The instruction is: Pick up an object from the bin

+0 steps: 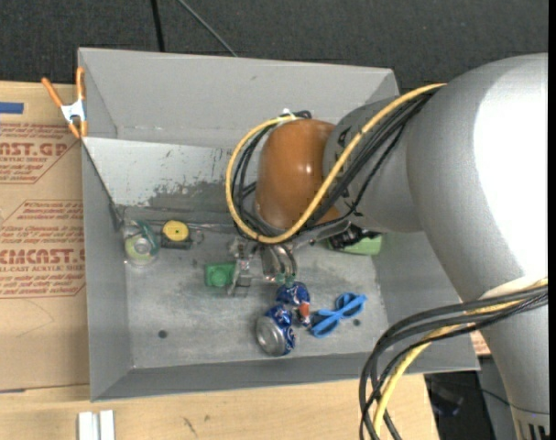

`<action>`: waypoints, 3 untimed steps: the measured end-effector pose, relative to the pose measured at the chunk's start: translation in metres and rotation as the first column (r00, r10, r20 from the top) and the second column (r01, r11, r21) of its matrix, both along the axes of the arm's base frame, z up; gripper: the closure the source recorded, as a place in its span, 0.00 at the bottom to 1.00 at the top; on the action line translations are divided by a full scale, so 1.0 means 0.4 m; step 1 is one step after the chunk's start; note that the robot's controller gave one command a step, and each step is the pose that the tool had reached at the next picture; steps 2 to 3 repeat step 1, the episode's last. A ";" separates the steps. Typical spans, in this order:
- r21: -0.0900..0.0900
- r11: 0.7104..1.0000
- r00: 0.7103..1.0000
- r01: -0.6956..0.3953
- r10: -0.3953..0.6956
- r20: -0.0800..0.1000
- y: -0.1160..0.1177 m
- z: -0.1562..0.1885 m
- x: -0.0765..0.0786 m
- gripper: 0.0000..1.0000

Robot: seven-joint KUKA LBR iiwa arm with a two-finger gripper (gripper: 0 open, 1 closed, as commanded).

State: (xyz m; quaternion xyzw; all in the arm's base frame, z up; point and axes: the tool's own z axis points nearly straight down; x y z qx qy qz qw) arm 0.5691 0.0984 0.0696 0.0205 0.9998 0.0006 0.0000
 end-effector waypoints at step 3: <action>0.001 1.000 1.000 -0.003 0.003 0.011 -0.020 0.373 0.002 1.00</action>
Offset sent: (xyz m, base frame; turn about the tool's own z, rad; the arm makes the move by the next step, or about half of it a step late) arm -0.0012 -0.0095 0.1440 -0.0012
